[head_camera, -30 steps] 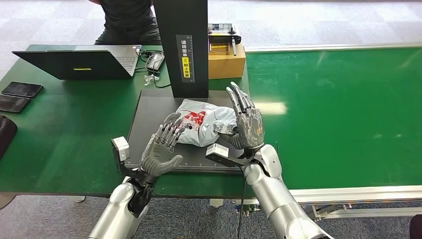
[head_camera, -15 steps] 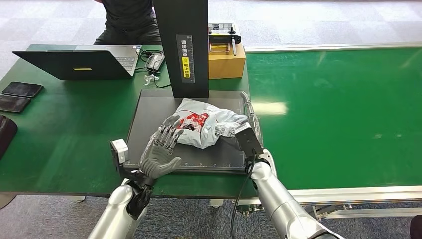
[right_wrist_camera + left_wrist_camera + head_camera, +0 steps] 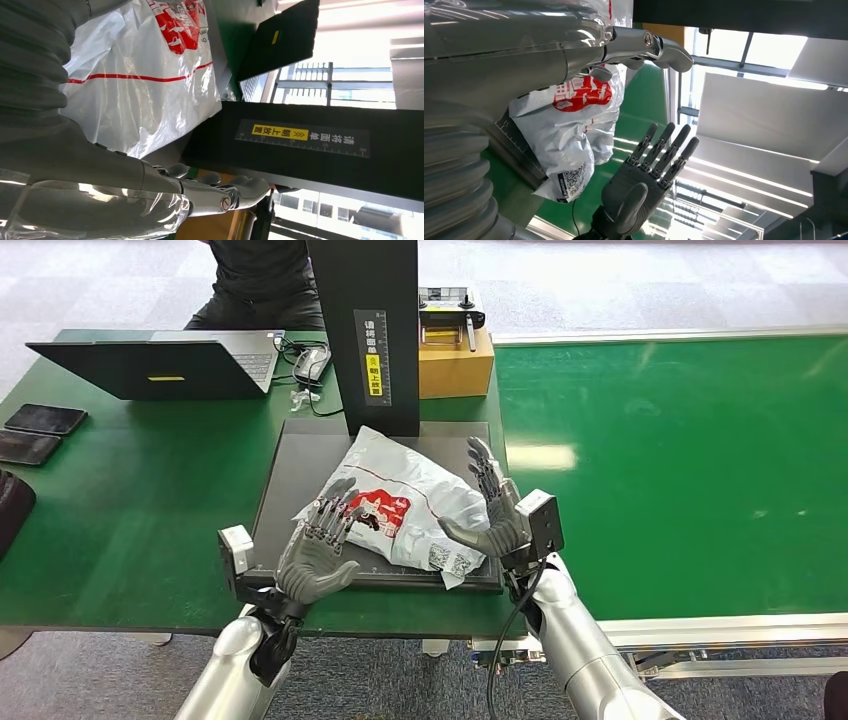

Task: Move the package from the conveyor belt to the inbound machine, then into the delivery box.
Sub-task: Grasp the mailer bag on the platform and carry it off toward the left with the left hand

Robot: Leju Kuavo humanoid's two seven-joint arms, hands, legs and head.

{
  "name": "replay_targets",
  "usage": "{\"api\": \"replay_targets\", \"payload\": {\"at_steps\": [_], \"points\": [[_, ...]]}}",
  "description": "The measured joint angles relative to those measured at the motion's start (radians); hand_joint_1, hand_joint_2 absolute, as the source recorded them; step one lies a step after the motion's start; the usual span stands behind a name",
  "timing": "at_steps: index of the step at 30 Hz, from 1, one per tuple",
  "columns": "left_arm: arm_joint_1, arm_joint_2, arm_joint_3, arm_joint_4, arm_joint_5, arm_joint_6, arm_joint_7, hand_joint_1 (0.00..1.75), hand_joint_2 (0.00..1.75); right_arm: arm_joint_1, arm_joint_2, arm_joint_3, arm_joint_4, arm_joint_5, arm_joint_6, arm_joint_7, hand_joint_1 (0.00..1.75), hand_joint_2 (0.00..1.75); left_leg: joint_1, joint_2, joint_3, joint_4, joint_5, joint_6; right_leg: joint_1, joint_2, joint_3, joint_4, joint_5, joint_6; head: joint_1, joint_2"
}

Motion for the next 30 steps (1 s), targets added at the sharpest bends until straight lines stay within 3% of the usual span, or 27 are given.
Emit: {"api": "replay_targets", "payload": {"at_steps": [20, 30], "points": [[0.002, 0.0, 0.009, 0.0, -0.003, 0.001, 0.0, 0.0, 1.75, 0.025, -0.015, -0.01, -0.054, 0.005, -0.004, 0.0, 0.0, 1.75, 0.0, 0.0, 0.0, 0.0, 0.0, 0.0, 0.0, 0.0, 0.0, 0.0, 0.0, 0.0, 0.0, 0.0], [0.021, 0.0, 0.03, -0.004, -0.023, -0.001, 0.007, 0.0, 1.75, 0.22, -0.028, -0.088, -0.426, -0.028, 0.042, 0.038, 0.0, 1.75, 0.0, -0.001, -0.001, 0.0, 0.0, 0.0, 0.0, -0.001, -0.001, 0.0, -0.001, 0.0, 0.0, 0.0]]}}
